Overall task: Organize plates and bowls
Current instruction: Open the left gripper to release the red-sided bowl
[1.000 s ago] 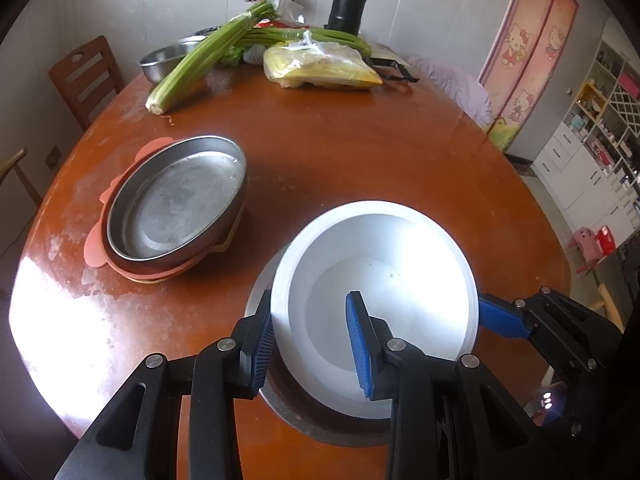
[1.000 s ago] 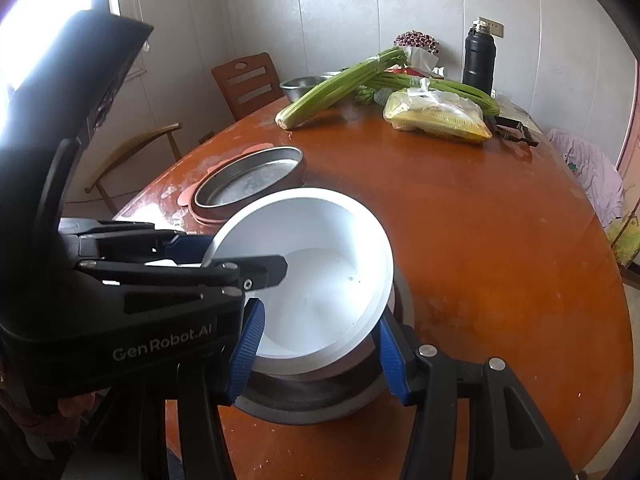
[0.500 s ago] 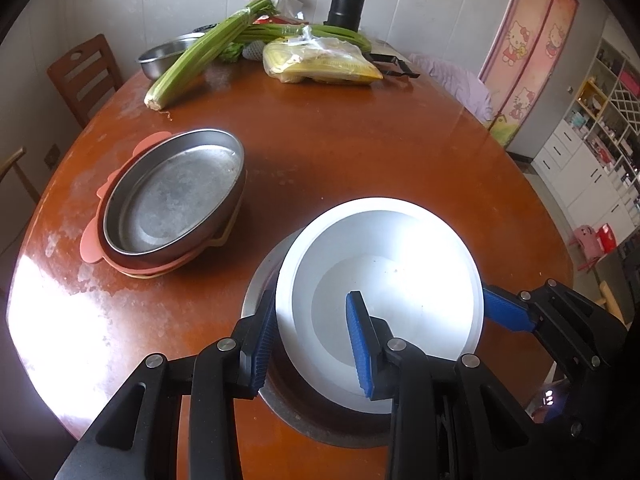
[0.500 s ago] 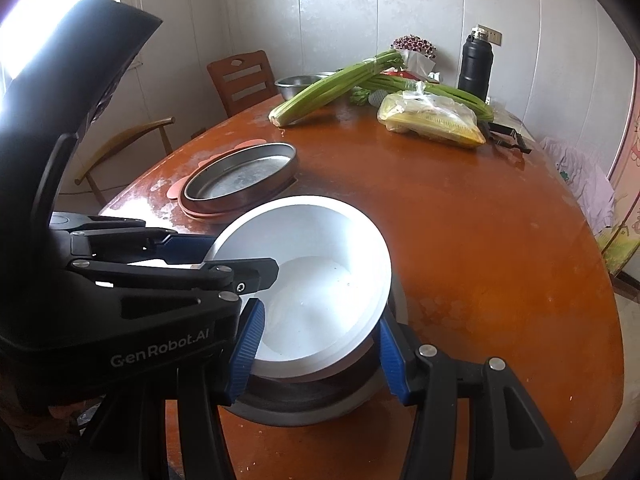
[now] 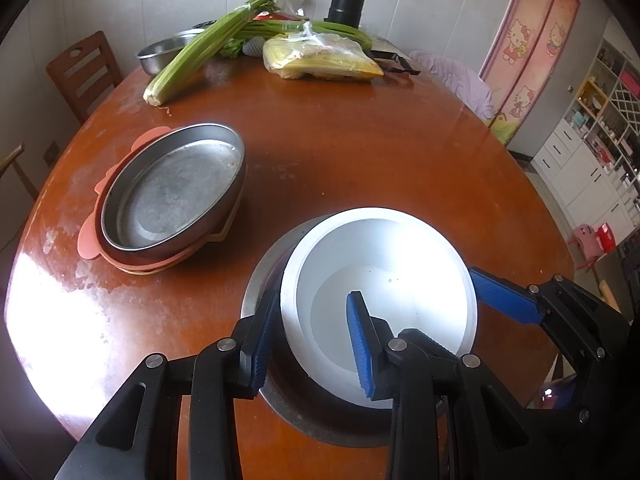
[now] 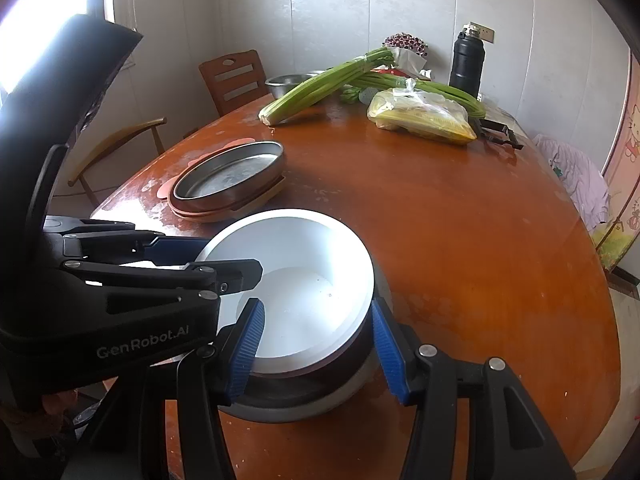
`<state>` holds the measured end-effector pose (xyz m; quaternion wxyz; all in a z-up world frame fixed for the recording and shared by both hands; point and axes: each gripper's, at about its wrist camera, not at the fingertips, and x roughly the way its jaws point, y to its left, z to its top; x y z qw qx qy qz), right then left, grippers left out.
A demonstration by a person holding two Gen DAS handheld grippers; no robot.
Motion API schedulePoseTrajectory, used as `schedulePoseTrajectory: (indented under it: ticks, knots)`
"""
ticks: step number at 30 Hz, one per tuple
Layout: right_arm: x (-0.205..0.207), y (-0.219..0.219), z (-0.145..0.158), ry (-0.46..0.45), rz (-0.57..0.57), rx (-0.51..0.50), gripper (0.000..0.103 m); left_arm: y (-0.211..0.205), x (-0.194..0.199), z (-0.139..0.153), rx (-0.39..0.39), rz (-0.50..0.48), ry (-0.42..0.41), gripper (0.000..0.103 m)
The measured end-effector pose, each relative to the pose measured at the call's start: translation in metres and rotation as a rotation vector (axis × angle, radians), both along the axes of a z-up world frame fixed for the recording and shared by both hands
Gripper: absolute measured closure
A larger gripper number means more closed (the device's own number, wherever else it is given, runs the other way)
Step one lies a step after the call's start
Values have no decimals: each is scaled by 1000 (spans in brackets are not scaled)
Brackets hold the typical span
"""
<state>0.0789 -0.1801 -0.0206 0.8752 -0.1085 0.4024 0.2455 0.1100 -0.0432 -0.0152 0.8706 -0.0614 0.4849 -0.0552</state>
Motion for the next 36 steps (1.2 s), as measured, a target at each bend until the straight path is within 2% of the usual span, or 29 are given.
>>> schedulePoseTrajectory:
  ticks: [17, 27, 33, 36]
  knots:
    - [-2, -8, 9, -14, -13, 28, 49, 13, -6, 10, -24, 20, -28, 66]
    - [0, -14, 15, -26, -32, 52, 47, 26, -10, 14, -27, 54, -42, 62]
    - [2, -20, 21, -45, -58, 66, 39, 34, -10, 15, -38, 72, -43, 60]
    - [5, -25, 21, -36, -74, 81, 37, 38, -10, 14, -49, 82, -44, 53]
